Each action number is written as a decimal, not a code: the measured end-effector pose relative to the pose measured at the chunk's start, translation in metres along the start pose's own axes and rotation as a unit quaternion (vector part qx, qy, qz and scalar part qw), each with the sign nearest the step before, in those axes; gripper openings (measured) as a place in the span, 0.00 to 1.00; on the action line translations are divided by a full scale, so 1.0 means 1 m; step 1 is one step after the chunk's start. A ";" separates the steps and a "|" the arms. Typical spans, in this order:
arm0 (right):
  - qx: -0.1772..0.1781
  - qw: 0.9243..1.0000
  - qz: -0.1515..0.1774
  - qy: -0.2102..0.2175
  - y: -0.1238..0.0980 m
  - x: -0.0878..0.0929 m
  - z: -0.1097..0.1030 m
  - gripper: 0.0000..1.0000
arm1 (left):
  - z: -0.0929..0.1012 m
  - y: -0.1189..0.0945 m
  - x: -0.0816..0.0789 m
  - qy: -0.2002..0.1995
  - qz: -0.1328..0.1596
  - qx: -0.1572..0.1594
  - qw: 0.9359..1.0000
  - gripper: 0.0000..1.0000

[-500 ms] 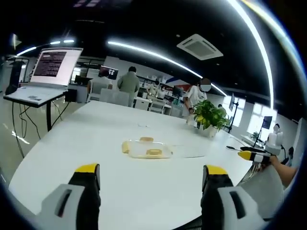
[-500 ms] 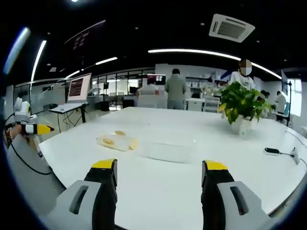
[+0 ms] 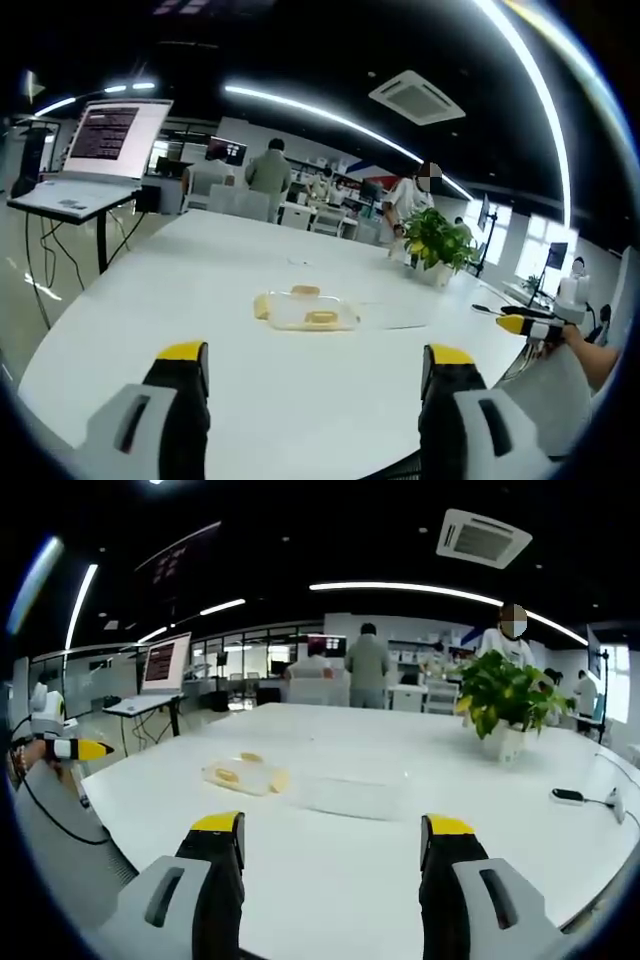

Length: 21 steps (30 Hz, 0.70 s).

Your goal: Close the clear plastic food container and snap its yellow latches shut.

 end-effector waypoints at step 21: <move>-0.001 1.000 0.001 0.000 -0.001 0.000 -0.001 0.70 | 0.001 -0.001 0.000 0.000 0.002 -0.001 1.000 0.90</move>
Point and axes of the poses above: the point that each gripper's makers call its tool centre point, and the gripper's own axes: y roughly forward along the fingers, z roughly to its right, x roughly out of its underside, the point moved 1 cm from there along -y, roughly backward along the fingers, and after that the axes turned 10 degrees about x, right-handed, at the moved point
